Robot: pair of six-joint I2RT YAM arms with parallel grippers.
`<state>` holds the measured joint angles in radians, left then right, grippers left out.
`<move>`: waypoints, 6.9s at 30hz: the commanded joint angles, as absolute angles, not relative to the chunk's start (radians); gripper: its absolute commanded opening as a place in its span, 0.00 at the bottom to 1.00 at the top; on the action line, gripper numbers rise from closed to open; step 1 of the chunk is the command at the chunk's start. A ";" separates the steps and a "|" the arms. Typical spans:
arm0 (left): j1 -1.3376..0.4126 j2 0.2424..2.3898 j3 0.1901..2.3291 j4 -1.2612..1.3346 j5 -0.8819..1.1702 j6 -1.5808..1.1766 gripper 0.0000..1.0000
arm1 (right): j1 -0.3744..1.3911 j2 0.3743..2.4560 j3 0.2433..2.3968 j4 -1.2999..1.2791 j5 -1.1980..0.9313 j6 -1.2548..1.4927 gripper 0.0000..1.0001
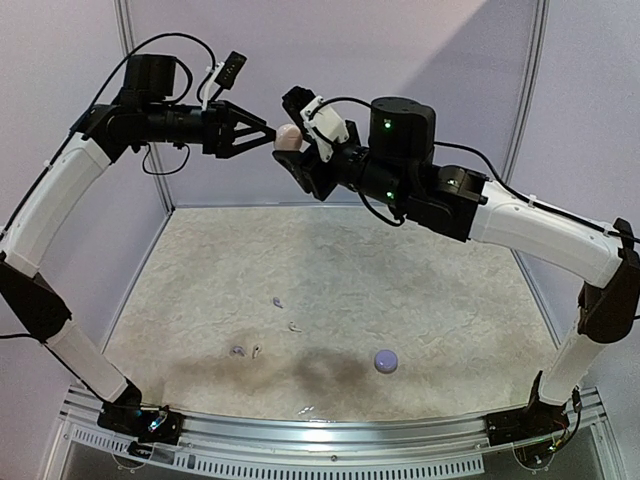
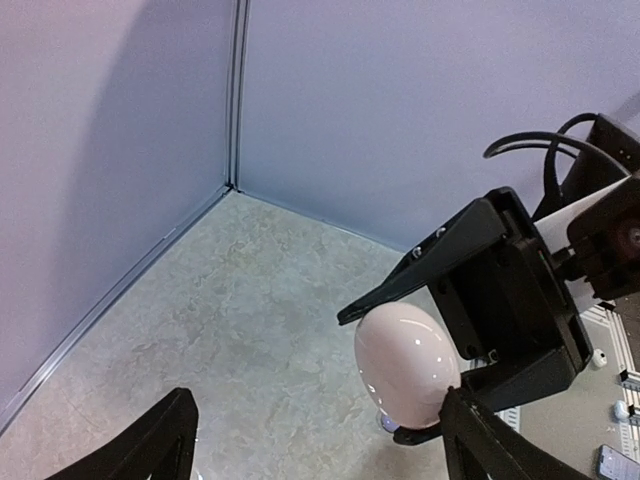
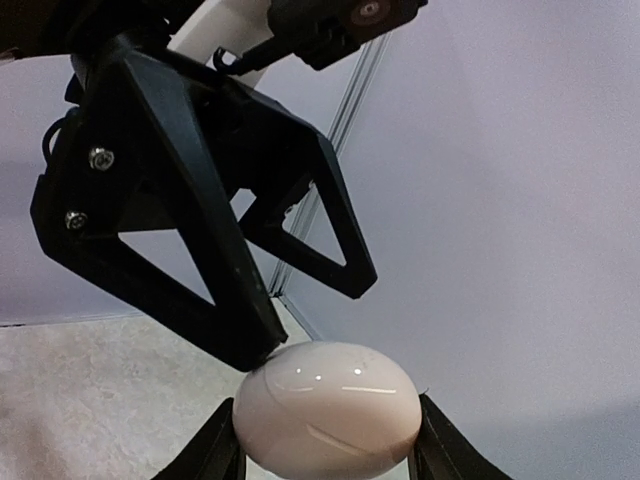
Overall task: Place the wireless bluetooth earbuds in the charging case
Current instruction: Pass from the right arm to the left, then pass from the left arm to the right, then pass from the right arm to the left, then open the charging case, then pick up the right earbud from the center of the board.
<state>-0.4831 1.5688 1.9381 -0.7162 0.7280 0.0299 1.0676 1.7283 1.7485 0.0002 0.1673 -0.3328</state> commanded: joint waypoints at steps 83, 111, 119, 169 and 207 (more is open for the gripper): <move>-0.489 1.508 1.820 -1.034 1.018 0.745 0.00 | 1.010 1.870 2.140 -0.608 -0.292 -0.163 0.30; -0.374 1.211 1.110 0.034 1.015 0.118 0.91 | 1.032 1.848 2.122 -0.488 -0.355 -0.135 0.00; -0.387 1.221 1.077 0.151 1.066 0.010 0.62 | 1.045 1.861 2.128 -0.500 -0.345 -0.172 0.00; -0.432 1.242 1.161 -0.052 1.188 0.388 0.00 | 1.027 1.908 2.169 -0.501 -0.104 -0.174 0.73; -0.236 1.015 0.765 0.267 0.649 -0.146 0.00 | 0.882 2.205 2.257 -0.900 -0.109 0.396 0.75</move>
